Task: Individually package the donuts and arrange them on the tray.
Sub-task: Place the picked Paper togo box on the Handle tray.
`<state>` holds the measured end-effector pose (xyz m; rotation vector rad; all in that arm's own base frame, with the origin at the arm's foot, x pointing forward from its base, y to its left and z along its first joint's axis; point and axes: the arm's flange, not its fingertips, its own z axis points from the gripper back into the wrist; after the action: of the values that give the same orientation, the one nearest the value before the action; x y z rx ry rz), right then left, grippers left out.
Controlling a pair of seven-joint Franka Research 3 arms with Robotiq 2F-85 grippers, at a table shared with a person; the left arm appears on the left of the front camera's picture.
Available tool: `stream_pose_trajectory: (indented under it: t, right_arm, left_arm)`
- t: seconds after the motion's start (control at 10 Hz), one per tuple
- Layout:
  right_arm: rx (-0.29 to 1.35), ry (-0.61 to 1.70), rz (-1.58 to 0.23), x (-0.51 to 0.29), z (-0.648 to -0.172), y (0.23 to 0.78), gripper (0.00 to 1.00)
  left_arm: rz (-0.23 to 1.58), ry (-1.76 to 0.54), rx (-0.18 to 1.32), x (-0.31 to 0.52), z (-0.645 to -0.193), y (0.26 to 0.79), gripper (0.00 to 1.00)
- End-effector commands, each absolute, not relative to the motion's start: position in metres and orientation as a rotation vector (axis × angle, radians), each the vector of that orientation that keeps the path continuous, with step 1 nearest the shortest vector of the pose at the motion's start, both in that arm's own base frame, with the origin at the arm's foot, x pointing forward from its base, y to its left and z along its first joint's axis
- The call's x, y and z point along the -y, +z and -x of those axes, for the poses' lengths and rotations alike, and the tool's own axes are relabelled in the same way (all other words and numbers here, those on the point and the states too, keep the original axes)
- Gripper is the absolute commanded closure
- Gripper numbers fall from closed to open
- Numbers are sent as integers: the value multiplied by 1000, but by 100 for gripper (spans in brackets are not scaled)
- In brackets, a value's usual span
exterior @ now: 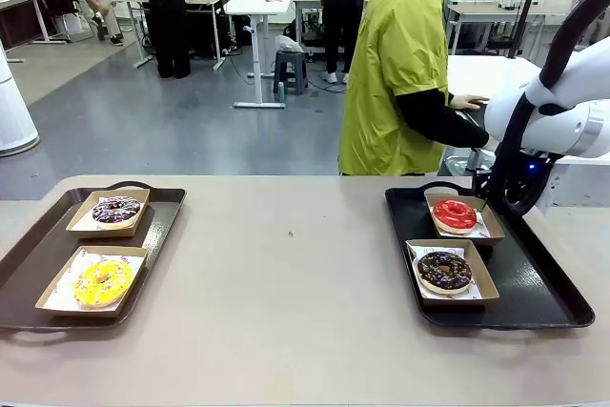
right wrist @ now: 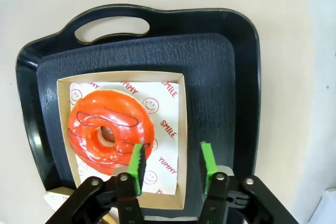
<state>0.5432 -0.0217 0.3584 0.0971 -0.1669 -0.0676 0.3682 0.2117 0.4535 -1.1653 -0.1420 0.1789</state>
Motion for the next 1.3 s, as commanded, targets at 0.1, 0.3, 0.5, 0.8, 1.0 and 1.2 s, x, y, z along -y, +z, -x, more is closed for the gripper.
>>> stream_pose_trajectory:
  t: [0.1,0.3,0.5,0.8,1.0,1.2]
  right_arm:
    - [158,-77,-100,19,-543,362,0]
    - [154,-73,-96,19,-541,363,0]
    - [134,-58,-95,24,-532,373,0]
    - [7,-63,-349,71,-493,437,0]
    - [1,-92,-613,132,-465,474,0]
    - [-13,-125,-825,190,-449,478,0]
  left_arm:
    - [1159,173,141,-213,-365,455,0]
    - [1159,173,141,-213,-365,455,0]
    - [1159,173,141,-213,-365,455,0]
    - [1159,173,141,-213,-365,455,0]
    - [1159,173,141,-213,-365,455,0]
    - [1159,173,141,-213,-365,455,0]
